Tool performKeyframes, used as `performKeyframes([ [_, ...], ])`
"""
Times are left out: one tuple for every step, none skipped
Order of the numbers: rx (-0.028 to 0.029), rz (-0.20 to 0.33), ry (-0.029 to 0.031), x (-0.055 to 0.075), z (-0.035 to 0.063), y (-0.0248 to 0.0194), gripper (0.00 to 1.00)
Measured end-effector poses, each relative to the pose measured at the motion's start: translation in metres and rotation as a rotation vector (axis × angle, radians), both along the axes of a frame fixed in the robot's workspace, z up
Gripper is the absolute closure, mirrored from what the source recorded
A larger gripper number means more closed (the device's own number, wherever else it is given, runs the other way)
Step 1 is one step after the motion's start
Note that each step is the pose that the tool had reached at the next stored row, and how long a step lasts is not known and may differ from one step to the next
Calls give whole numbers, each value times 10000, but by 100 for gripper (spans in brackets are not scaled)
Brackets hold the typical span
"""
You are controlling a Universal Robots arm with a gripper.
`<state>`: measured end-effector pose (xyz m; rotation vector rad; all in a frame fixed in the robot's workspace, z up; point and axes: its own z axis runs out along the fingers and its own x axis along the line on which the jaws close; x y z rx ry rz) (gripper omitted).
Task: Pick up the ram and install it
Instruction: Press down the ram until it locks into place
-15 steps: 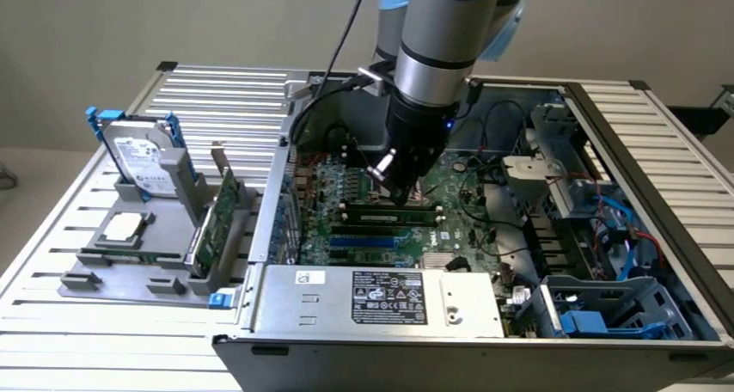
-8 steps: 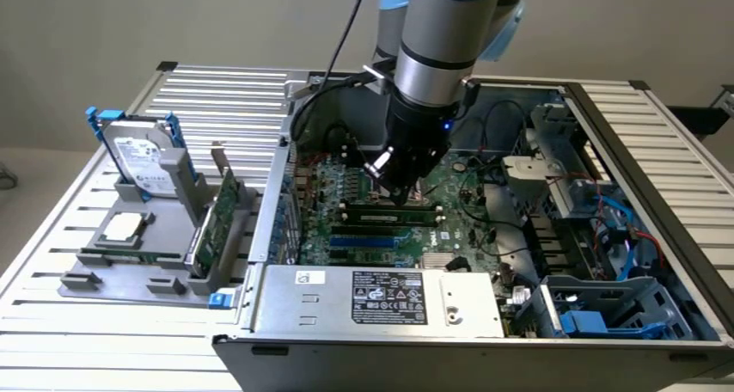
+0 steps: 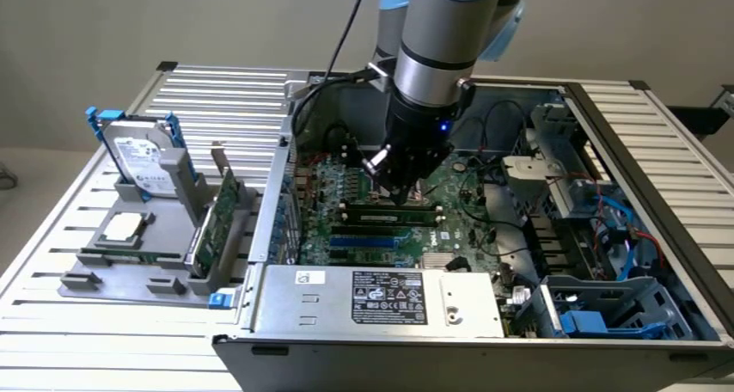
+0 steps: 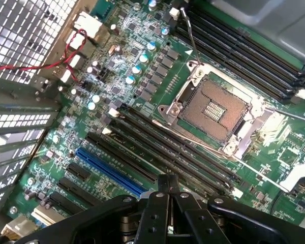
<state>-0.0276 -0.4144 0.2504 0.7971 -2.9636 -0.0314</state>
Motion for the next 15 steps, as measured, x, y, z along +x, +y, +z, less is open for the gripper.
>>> performKeyframes([
  [-3, -138, 0, 0, 0, 0, 89],
  [-6, -275, 0, 0, 0, 0, 89],
  [-12, -409, 0, 0, 0, 0, 89],
  [-18, -542, 0, 0, 0, 0, 89],
  [-24, -686, 0, 0, 0, 0, 89],
  [-29, -818, 0, 0, 0, 0, 89],
  [-35, -952, 0, 0, 0, 0, 89],
  [-41, -1082, 0, 0, 0, 0, 89],
  [-47, -1209, -1, 0, 0, 0, 89],
  [-55, -1339, -1, 0, 0, 0, 89],
  [-62, -1478, -1, 0, 0, 0, 89],
  [-71, -1606, -2, 0, 0, 0, 89],
  [-80, -1735, -3, 0, 0, 0, 89],
  [-89, -1862, -4, 0, 0, 0, 89],
  [-98, -1986, -5, 0, 0, 0, 89],
])
